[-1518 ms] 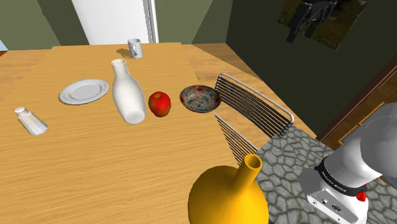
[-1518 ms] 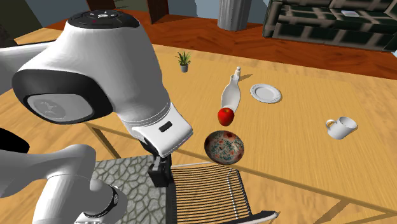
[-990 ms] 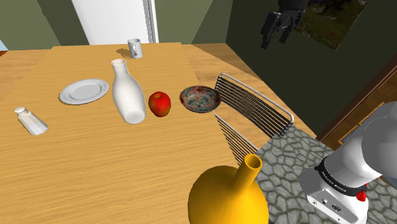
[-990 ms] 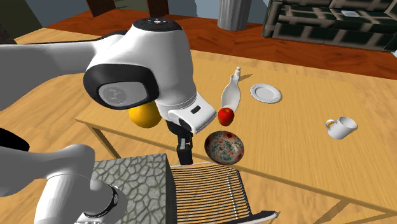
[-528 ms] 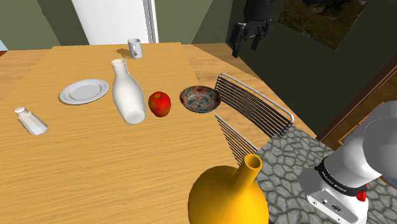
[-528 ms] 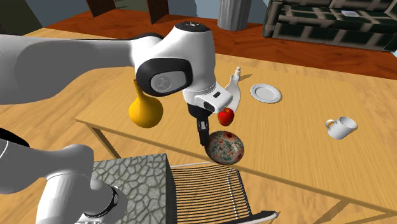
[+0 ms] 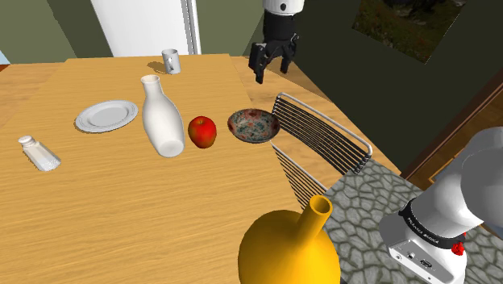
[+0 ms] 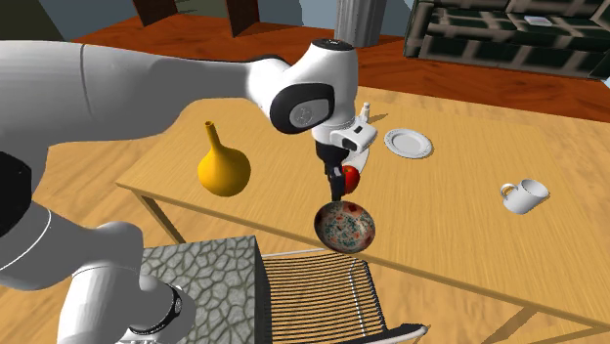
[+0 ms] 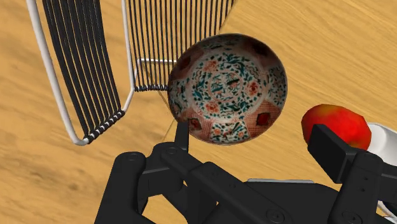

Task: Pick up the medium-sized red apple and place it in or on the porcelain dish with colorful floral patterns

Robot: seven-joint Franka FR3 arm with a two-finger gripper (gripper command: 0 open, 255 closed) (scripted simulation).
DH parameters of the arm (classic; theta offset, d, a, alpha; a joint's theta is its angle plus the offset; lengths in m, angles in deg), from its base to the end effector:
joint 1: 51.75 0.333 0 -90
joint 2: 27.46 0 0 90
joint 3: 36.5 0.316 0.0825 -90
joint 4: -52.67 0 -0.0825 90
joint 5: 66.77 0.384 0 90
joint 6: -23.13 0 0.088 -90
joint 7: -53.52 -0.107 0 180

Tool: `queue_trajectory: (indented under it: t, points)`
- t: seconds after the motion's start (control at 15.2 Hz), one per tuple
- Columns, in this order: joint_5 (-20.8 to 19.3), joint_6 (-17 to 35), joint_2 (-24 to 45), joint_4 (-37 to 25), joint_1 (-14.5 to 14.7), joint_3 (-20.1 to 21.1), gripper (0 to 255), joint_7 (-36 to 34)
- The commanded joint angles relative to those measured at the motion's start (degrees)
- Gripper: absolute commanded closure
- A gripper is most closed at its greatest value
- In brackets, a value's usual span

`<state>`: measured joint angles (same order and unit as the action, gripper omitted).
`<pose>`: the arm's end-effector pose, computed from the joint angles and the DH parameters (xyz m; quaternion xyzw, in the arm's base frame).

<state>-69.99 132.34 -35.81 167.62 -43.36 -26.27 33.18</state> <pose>0.4933 0.1661 0.5231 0.9990 -0.0070 0.0335 0.0302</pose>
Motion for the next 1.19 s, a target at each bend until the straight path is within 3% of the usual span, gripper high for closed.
queue_trajectory:
  t: [0.0,0.53,0.99,1.12]
  points:
    - [-0.51,0.61,3.47,-2.46,0.86,1.30,0,-1.71]
    - [-4.52,0.27,19.99,-17.46,4.69,4.49,0,-6.82]
    - [-8.55,-3.62,36.19,-35.88,10.04,5.44,0,-9.79]
    - [-8.74,-3.19,37.09,-36.29,10.32,5.35,0,-9.90]
